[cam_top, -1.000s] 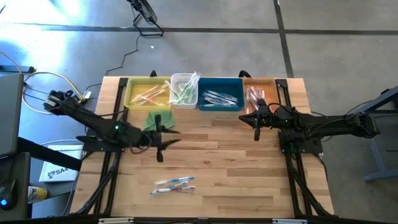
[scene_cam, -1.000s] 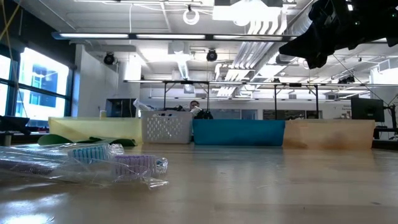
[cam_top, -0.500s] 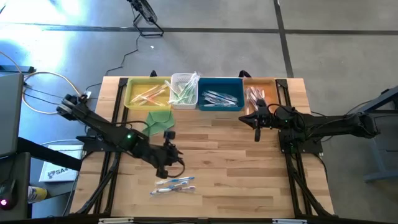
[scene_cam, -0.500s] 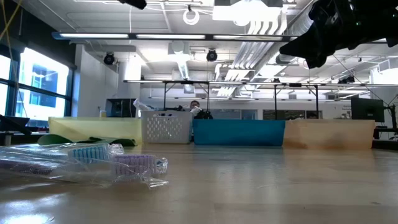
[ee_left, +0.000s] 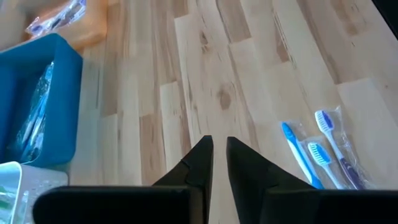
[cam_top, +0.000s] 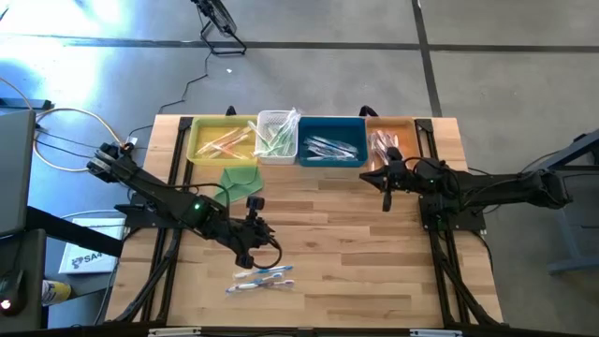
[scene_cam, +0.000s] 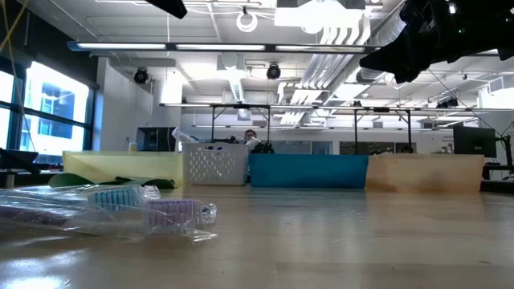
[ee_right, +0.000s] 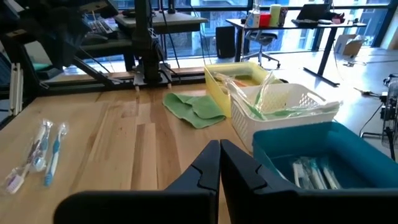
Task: Pick & Place Toothbrushes
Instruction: Put the blue toothbrush into the blue bin
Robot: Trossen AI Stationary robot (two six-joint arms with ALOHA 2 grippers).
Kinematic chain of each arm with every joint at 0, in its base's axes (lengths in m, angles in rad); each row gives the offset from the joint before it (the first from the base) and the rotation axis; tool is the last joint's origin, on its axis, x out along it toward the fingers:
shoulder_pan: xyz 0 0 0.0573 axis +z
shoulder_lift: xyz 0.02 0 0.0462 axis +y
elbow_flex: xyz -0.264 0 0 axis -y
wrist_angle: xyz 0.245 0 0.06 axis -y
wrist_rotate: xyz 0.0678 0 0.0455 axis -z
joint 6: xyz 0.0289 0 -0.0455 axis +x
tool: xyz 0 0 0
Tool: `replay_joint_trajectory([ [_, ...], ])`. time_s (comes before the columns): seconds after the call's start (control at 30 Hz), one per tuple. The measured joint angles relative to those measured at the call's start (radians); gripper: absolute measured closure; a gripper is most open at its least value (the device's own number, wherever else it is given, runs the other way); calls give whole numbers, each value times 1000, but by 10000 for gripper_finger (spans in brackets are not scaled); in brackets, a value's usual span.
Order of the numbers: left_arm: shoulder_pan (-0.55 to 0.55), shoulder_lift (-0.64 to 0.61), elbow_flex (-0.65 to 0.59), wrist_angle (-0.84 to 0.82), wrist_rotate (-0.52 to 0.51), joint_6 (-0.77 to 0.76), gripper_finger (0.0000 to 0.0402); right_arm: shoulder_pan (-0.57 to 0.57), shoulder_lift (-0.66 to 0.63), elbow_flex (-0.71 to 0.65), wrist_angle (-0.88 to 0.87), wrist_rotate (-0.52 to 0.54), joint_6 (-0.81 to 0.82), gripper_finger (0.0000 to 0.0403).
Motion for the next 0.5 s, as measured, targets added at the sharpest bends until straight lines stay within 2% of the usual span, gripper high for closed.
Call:
replay_joint_trajectory([
  [0.1, 0, 0, 0, -3, 0, 1, 364, 0, 0, 0, 23, 13, -3, 398],
  [0.3, 0, 0, 0, 0, -15, 1, 364, -13, 0, 0, 66, 158, -3, 398],
  [0.5, 0, 0, 0, 0, -32, 1, 364, -28, 0, 0, 82, 178, -9, 398],
])
